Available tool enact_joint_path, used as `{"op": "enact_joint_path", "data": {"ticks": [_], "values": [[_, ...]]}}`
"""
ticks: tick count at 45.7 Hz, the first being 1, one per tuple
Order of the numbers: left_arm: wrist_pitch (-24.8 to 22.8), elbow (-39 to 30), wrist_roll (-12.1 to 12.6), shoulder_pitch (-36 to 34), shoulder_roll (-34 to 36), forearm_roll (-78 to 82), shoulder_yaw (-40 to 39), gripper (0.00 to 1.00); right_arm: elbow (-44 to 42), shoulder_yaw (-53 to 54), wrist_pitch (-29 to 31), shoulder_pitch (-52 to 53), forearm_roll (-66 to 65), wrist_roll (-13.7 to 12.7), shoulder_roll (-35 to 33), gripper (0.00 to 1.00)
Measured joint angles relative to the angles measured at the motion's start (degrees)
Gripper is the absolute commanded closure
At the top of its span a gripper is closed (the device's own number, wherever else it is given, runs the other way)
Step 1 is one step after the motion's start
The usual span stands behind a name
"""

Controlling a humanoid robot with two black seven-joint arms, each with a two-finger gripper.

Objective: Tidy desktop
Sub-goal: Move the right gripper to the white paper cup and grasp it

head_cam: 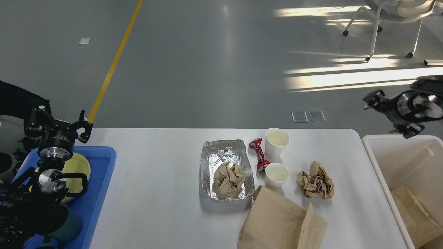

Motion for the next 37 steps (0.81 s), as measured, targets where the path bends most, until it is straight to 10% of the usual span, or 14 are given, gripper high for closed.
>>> {"op": "enact_joint_path", "data": {"ticks": [17,37], "values": [[0.0,0.0,0.0,0.0,0.0,0.0,0.0,0.04,12.8,-4.4,22.6,19.3,0.7,0.5,8.1,0.0],[0.0,0.0,0.0,0.0,0.0,0.0,0.0,0.04,1.2,3.9,12.7,0.5,0.7,0.5,15.9,0.0]]}}
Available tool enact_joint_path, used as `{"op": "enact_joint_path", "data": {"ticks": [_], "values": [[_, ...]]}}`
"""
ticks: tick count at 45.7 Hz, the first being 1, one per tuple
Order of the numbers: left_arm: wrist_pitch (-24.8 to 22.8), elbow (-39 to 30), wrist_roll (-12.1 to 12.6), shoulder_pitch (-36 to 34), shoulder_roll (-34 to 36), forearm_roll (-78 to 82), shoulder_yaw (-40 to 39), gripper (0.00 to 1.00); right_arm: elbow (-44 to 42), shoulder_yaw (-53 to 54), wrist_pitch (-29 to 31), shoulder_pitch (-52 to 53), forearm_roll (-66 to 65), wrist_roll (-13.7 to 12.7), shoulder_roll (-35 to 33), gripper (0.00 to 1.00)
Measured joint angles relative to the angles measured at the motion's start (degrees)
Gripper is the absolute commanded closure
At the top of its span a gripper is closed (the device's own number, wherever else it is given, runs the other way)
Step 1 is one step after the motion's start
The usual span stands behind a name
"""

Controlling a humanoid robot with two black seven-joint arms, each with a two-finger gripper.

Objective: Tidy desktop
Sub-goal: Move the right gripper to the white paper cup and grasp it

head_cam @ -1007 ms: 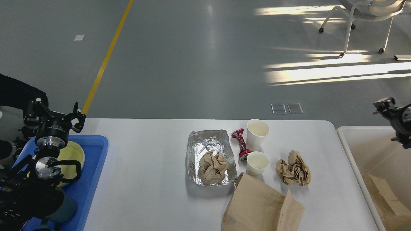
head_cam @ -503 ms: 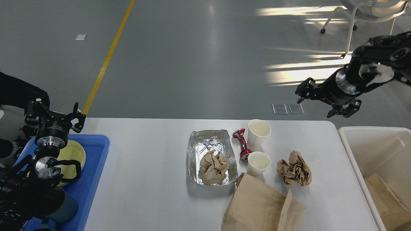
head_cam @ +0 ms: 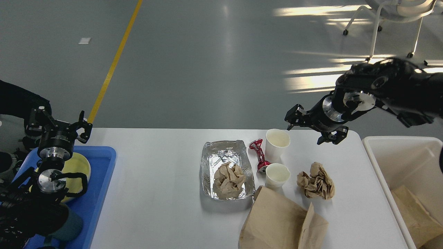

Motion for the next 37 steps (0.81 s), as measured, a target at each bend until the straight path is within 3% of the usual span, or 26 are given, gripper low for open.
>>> {"op": "enact_joint_path", "data": {"ticks": [13,29,33,35,37], "values": [[0.0,0.0,0.0,0.0,0.0,0.0,0.0,0.04,-12.8,5.6,-5.9,-12.1,-0.1,0.0,6.1,0.0],[0.0,0.0,0.0,0.0,0.0,-0.1,0.0,0.04,-16.8,5.9,-17.4,-18.5,-0.1,0.0,10.0,0.02],[0.0,0.0,0.0,0.0,0.0,0.0,0.0,0.04,-16.9,5.9,-19.1,-19.6,-0.1,0.0,10.2,0.11],[0.0,0.0,0.0,0.0,0.0,0.0,0.0,0.04,-16.9,5.9,-19.8,-20.0,-0.1,0.0,10.2,0.24],[0.0,0.0,0.0,0.0,0.0,-0.1,0.0,0.04,-16.8,5.9,-20.5,-20.2,-0.1,0.1,10.2,0.44]]}}
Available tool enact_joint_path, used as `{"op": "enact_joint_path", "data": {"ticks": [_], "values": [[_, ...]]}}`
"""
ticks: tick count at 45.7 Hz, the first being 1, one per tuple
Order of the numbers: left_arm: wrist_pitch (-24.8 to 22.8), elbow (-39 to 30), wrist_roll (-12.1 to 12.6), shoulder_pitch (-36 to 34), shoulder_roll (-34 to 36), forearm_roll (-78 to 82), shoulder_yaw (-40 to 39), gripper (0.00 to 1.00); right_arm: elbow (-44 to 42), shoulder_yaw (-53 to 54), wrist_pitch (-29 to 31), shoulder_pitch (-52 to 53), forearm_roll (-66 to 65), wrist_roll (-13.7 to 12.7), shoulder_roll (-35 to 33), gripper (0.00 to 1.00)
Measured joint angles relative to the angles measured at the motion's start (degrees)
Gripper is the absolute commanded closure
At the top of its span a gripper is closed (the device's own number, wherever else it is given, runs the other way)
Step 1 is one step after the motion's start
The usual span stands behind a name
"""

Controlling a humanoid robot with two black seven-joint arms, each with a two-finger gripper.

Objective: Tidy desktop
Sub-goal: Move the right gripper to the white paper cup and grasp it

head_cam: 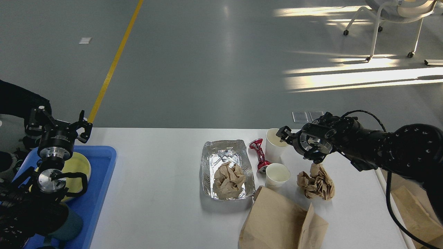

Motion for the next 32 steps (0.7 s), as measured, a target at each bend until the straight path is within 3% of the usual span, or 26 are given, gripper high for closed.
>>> {"op": "enact_joint_path", "data": {"ticks": [3,10,32], "values": [[0.0,0.0,0.0,0.0,0.0,0.0,0.0,0.04,0.3,0.0,-0.5,-0.2,0.0,0.0,0.0,0.75],[0.0,0.0,0.0,0.0,0.0,0.0,0.0,0.04,0.8,0.0,-0.7,-0.4,0.1,0.0,-0.1,0.99],[0.0,0.0,0.0,0.0,0.0,0.0,0.0,0.04,2.8,0.0,-4.9,1.3,0.3,-0.4,-0.3,1.0]]}}
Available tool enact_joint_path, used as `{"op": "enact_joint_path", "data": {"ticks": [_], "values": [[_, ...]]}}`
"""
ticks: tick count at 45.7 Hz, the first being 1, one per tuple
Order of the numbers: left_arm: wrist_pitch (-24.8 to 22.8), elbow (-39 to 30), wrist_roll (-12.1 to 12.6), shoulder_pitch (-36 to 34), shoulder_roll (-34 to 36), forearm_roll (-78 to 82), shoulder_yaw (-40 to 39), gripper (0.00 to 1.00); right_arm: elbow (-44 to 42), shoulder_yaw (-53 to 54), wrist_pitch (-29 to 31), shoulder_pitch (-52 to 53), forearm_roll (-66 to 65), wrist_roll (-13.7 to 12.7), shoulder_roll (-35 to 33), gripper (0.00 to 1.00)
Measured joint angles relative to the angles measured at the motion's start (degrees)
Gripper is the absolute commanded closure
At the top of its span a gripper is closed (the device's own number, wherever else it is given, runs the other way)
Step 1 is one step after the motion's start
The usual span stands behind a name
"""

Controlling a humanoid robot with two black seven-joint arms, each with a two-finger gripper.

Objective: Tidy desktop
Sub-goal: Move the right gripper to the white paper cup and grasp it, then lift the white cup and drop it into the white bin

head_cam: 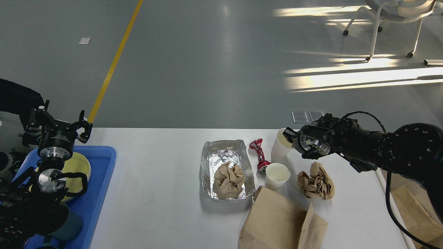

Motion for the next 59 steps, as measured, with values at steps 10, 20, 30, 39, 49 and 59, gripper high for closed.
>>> {"op": "enact_joint_path", "data": {"ticks": [10,20,30,39,49,59], "values": [[0.0,0.0,0.0,0.0,0.0,0.0,0.0,0.04,10.9,-0.1,0.6,9.6,0.0,-0.1,-8.4,1.0],[0.0,0.0,0.0,0.0,0.0,0.0,0.0,0.04,21.0,-0.8,5.3,23.4,-0.3,-0.2,-21.0,1.0],[0.0,0.0,0.0,0.0,0.0,0.0,0.0,0.04,24.1,-0.8,17.1,35.5,-0.4,-0.2,-29.8,1.0],[0.0,0.0,0.0,0.0,0.0,0.0,0.0,0.04,23.2,-2.5,18.9,35.9,-0.6,-0.2,-33.8,1.0],[0.0,0.0,0.0,0.0,0.0,0.0,0.0,0.04,18.3,-6.5,9.2,21.9,-0.9,-0.2,-38.3,1.0],[0.0,0.0,0.0,0.0,0.0,0.0,0.0,0.04,11.0,-5.3,5.2,5.7,-0.9,0.2,-40.7,0.29]]}}
